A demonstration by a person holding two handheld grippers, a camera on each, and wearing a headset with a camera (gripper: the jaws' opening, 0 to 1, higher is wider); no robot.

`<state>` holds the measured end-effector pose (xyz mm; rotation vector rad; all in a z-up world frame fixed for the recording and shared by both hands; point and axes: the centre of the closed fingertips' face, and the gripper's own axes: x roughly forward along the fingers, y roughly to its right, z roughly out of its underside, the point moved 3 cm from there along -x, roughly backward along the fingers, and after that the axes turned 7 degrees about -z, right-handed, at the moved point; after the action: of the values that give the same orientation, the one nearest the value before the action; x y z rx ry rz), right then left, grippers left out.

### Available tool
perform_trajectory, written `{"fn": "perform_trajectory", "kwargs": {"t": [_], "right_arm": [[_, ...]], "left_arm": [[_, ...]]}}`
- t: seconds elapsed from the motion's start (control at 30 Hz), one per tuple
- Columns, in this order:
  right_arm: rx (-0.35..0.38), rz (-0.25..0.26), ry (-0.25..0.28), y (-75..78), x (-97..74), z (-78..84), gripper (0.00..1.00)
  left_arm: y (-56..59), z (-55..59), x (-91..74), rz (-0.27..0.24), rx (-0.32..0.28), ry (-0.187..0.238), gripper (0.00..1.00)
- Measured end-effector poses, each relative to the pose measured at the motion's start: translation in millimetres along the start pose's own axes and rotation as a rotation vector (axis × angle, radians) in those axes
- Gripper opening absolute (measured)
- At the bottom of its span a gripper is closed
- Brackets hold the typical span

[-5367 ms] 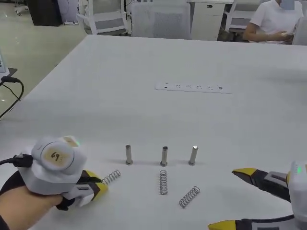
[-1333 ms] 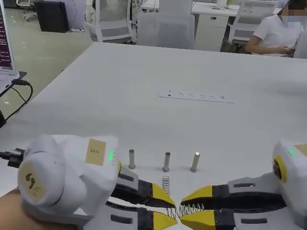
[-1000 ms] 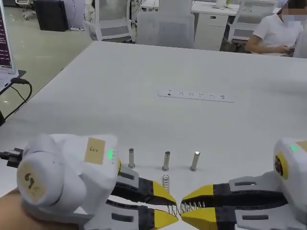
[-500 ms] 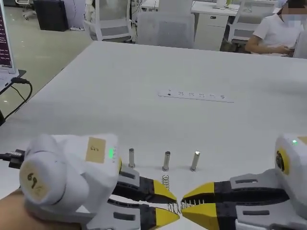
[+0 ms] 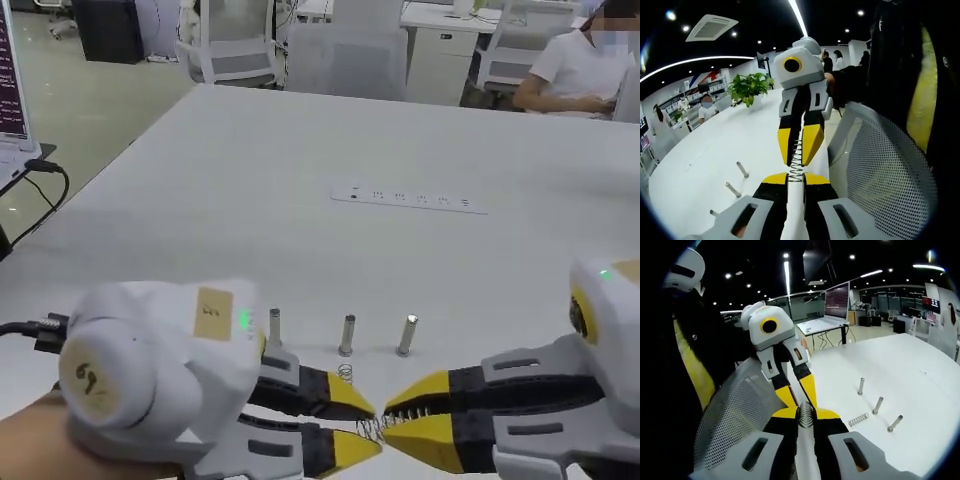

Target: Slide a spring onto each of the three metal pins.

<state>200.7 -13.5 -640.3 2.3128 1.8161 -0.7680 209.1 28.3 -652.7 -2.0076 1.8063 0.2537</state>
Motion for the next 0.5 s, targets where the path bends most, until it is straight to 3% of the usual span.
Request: {"fn": "perform_trajectory", "kwargs": {"t": [0.33,0.5], "right_arm": [[-0.065,0.007,-0.170,4.2,-0.4,-4.4,0.08],[-0.099,0.009,-0.286,7.8,1.7,-4.1,0.08]], "left_arm": [[-4.4,-0.5,6.7,-0.009,0.000,-0.016,0.03],[-7.3,1.5,10.8,-0.021,0.008,-0.041,0.03]]}}
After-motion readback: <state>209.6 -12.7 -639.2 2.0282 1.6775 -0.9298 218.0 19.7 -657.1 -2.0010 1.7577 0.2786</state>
